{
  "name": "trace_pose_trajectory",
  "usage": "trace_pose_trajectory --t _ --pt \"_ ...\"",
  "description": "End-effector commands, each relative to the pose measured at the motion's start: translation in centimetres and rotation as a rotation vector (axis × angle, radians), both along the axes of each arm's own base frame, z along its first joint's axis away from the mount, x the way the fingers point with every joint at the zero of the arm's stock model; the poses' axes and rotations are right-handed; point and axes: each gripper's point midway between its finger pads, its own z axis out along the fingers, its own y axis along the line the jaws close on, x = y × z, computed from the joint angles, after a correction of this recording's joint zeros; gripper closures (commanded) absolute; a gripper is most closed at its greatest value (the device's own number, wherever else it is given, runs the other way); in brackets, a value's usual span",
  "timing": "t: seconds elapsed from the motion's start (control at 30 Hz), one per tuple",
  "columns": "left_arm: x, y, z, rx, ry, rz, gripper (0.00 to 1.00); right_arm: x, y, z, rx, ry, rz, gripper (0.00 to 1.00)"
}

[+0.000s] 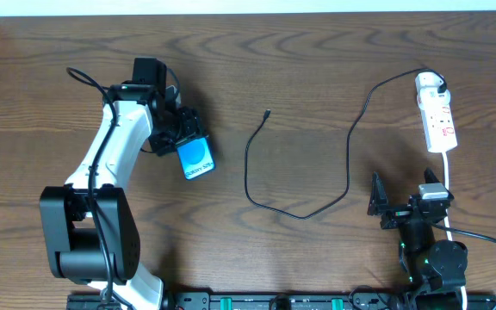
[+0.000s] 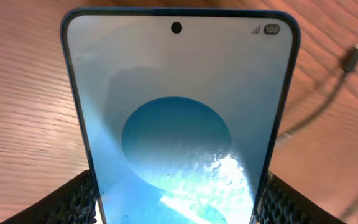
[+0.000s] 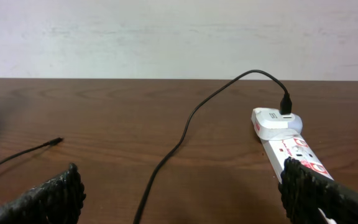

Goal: Plug charger to phone and switch on socket
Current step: 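Lift the phone with the left gripper and tilt it upright toward center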

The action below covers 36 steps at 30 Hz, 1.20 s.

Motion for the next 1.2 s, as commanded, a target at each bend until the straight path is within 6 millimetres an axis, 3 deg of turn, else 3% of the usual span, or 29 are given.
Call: trace_pose_trajectory --t 0.0,0.17,0.23,0.37,0.63,0.87,1.17 --pt "-0.5 -3.9 2.1 -0.248 0.033 0.01 0.37 0.0 0.0 -0.1 -0.005 0.0 -0.003 0.01" --pt "-1.1 -7.3 4.7 -0.497 0.06 -0.02 0.38 0.0 0.0 -0.1 -0.005 0.0 -0.003 0.01" --pt "-1.2 -7.9 5.3 -0.563 0.133 0.077 0.43 0.0 0.0 -0.1 -0.005 0.0 -0.003 0.01" --pt "-1.3 -8.0 5.4 -0.581 0.221 0.21 0.43 0.0 0.0 -0.1 -0.005 0.0 -0.003 0.01" --pt "-1.3 -8.1 5.5 -0.602 0.282 0.295 0.43 0.0 0.0 -0.1 -0.005 0.0 -0.003 0.01" --pt "-1.7 -9.5 7.4 -0.731 0.332 0.281 0.43 0.0 0.0 -0.1 -0.005 0.0 -0.003 0.01" --pt "-1.8 -10.2 8.6 -0.816 0.46 0.391 0.43 0.0 -0.1 -0.1 -0.038 -0.003 -0.001 0.01"
